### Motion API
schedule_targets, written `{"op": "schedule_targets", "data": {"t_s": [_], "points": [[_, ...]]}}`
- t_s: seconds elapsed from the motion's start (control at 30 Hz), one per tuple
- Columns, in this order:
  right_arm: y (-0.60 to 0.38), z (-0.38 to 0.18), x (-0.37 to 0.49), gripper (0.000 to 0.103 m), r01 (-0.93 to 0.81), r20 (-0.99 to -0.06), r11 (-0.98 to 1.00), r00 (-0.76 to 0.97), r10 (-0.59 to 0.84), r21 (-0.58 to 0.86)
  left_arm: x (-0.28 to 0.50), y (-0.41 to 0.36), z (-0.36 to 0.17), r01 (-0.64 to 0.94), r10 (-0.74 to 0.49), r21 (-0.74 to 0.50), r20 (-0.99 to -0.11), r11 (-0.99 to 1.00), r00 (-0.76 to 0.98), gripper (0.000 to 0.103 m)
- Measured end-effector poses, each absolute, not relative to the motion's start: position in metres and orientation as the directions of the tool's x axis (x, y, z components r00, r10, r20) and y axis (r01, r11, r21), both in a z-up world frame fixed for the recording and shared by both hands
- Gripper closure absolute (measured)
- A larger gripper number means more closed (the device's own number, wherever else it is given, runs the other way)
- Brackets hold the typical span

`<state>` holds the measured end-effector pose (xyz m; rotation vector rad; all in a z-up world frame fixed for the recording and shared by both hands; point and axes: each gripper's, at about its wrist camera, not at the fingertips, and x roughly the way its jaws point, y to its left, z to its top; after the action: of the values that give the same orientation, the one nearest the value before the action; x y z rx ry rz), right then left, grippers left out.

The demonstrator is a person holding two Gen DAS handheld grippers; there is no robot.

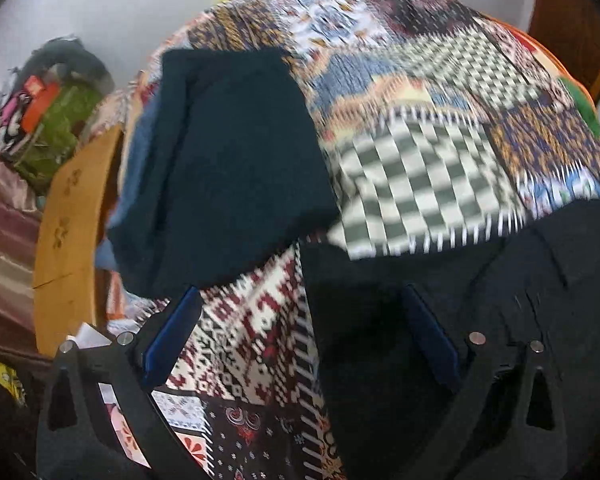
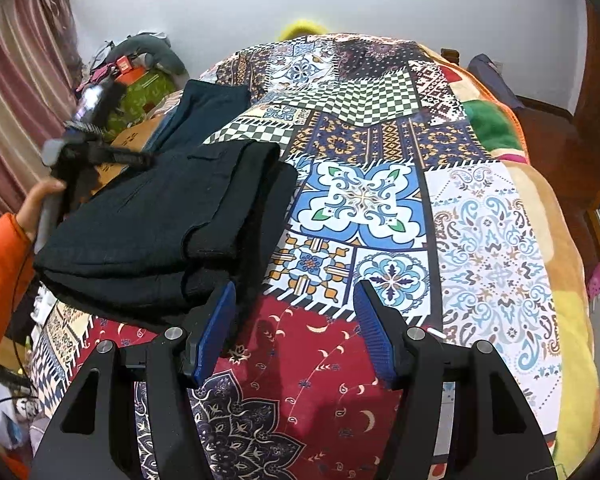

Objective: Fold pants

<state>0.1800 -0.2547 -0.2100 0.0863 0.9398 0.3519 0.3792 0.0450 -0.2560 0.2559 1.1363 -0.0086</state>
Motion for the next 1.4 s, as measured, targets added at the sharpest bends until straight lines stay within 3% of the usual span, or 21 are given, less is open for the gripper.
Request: {"op": "schedule_targets", "data": {"t_s": [0.37, 0.5, 0.63, 0.77, 0.97, 1.2, 1.4], "points": [[-0.261, -0.196, 0.174, 0.046, -0.252, -0.749, 0.943, 0.576, 0.328, 0.219, 0.272, 0.067, -0.23, 0.168, 0.127, 0.224, -0.884, 0.96, 0.451, 0.002], [-0.258, -0.19, 0.169, 0.043, -0.266, -0.734, 0.938, 0.587, 0.341, 0.223, 0.235, 0.073, -0.22, 0.172, 0.073, 0.166, -0.891, 0.971, 0.447, 0.002], [-0.254, -0.184, 0.163, 0.043, -0.286, -0.721, 0.932, 0.595, 0.355, 0.222, 0.211, 0.077, -0.212, 0.172, -0.05, 0.024, -0.91, 0.985, 0.413, 0.002], [-0.249, -0.178, 0.157, 0.04, -0.305, -0.709, 0.926, 0.601, 0.367, 0.221, 0.191, 0.061, -0.205, 0.2, -0.078, 0.012, -0.898, 0.98, 0.433, 0.002], [-0.241, -0.177, 0.152, 0.039, -0.327, -0.708, 0.921, 0.598, 0.376, 0.212, 0.178, 0.033, -0.196, 0.269, -0.165, -0.047, -0.885, 0.962, 0.436, 0.002], [-0.236, -0.197, 0.152, 0.036, -0.334, -0.744, 0.918, 0.554, 0.374, 0.213, 0.18, 0.028, -0.181, 0.242, -0.195, -0.085, -0.859, 0.966, 0.474, 0.002], [-0.242, -0.22, 0.16, 0.034, -0.328, -0.783, 0.926, 0.521, 0.34, 0.184, 0.194, 0.037, -0.165, 0.192, -0.104, 0.008, -0.82, 0.981, 0.563, 0.002]]}}
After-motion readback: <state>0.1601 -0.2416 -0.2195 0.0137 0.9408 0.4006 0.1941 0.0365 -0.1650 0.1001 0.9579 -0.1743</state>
